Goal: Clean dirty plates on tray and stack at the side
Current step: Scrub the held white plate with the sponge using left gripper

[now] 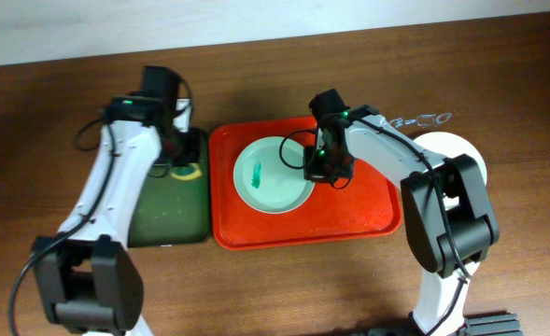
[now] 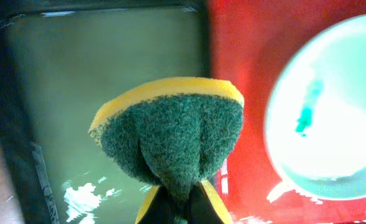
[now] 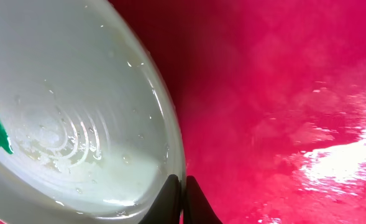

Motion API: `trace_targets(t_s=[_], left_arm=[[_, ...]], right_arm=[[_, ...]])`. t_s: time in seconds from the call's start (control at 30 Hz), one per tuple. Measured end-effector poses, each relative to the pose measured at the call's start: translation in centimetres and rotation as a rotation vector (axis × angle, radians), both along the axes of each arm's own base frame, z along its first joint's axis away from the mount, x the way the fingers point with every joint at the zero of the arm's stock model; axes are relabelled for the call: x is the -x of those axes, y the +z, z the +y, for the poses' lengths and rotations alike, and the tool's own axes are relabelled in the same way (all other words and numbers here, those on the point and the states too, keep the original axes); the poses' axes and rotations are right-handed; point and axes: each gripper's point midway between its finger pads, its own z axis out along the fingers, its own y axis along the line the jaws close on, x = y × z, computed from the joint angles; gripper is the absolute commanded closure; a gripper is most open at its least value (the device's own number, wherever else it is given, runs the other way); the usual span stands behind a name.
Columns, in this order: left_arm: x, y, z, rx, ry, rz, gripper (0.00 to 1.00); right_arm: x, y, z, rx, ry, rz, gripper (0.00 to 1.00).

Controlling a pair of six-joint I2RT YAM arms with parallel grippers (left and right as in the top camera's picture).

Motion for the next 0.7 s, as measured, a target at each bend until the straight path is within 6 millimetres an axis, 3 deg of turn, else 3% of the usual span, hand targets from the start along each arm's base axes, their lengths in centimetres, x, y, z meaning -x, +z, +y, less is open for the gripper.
trace_targets(t_s=[0.13,0.37,0.53,0.7], left_arm=[[0.5,-1.7,-5.1,0.054,-0.11,0.025,1.0],[0.7,-7.1,-9.5,0.107,-0.168,0.108,1.0],[0.7,-8.0,-11.6,0.13,-0.194,0.102,1.0],[0.6,-8.9,-11.7,0.128,-0.192,0.11,1.0]], right_arm=[[0.0,0.0,0.3,-0.009,0.016,-0.006,0.96],[-0.1,0.1,0.4,-0.011,0.018,-0.01,0.96],[-0.4,0.1,0.5,-0.014,0.032,-0.028,0.8],[-0.7,0.1,0.5,-0.016,0.067,-0.048,0.83]])
